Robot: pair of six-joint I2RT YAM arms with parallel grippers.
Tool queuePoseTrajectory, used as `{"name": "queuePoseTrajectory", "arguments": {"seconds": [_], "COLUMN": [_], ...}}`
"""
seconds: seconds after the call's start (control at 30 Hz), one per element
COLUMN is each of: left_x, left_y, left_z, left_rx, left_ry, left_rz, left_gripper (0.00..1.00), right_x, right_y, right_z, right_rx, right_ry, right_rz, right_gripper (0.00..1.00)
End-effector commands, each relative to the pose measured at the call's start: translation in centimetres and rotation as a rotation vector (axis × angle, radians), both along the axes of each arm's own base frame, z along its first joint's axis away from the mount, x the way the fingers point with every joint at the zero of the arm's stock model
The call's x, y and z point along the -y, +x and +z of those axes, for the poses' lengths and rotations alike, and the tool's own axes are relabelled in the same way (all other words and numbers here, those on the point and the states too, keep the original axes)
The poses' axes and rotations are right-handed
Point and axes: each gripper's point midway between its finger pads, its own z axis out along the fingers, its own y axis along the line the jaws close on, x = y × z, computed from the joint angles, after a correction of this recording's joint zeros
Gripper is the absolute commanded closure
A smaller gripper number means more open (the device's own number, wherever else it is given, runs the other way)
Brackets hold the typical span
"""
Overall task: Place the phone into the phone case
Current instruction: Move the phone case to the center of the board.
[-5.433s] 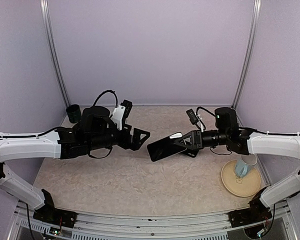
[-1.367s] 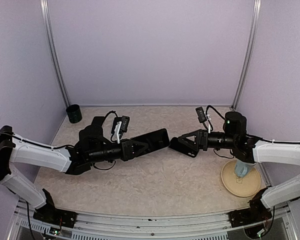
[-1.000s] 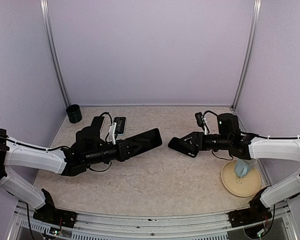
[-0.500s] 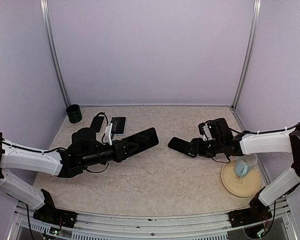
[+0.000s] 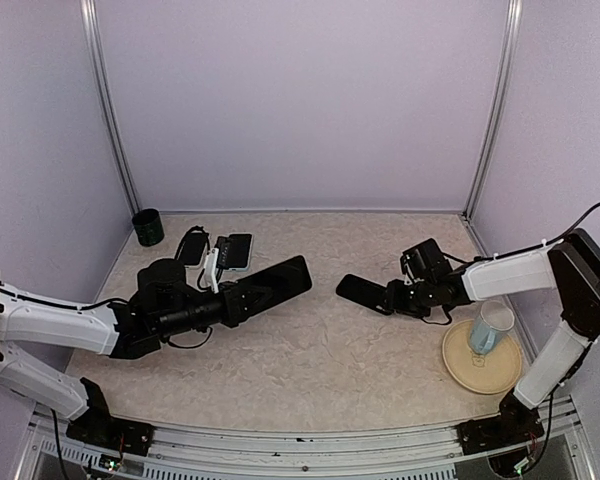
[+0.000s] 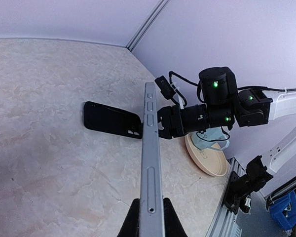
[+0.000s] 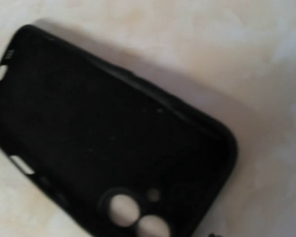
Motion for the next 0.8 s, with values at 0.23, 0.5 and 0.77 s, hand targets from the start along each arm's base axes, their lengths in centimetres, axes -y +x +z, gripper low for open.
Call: {"name": "queuePoseTrajectory", "arguments": {"seconds": [0.23,0.5,0.77], "left_x": [-0.8,-0.9,-1.1], "left_y": [0.1,0.1,0.1], "left_z": [2.7,2.8,2.9], "left_rx": [0.08,0.084,0.087], "left_ry": [-0.061,-0.062,-0.061], "left_rz": [0.025,0.03,0.035], "left_gripper": [1.0,1.0,1.0], "right_x": [1.8,1.8,1.4], "right_y": [1.6,2.4,3.1], "right_z": [-1.0,-2.3,-2.6], "right_rx": [-0.014,-0.036,-0.041], "right_ry": [-0.091,-0.114,-0.127], "right_rz": [-0.081,-0.086,-0.066], "right_gripper": [0.52,0.59,0.79]}}
